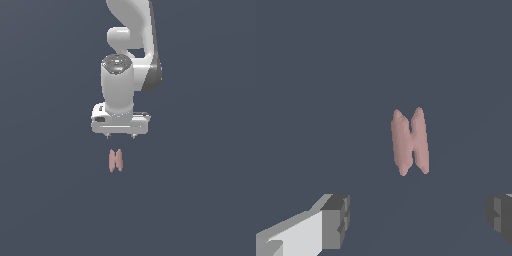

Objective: Pick up the object and move it to a goal position.

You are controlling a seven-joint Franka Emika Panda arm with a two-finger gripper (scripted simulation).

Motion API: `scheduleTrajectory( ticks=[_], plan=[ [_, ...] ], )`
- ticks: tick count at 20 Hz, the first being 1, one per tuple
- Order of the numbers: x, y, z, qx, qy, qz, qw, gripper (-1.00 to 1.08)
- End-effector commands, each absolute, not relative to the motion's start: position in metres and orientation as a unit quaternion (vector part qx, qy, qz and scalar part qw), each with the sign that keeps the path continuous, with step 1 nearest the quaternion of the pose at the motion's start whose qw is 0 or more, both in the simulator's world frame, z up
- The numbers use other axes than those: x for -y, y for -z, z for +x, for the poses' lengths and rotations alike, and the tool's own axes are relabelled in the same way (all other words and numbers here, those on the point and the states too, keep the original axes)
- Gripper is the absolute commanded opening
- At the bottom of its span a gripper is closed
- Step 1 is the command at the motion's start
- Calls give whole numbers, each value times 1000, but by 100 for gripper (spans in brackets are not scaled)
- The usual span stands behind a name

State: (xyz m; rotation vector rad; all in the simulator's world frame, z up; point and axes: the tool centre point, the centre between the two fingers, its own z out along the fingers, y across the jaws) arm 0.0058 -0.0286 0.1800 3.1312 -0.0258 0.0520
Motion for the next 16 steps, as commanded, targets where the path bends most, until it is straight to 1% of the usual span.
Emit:
scheduleTrajectory(
  ticks=[1,7,16],
  plan=[
    [30,-175,7,6,-15,1000,5,100],
    [38,-149,16,-7,-11,1000,5,100],
    [53,-90,30,-33,-3,999,2,100]
  ],
)
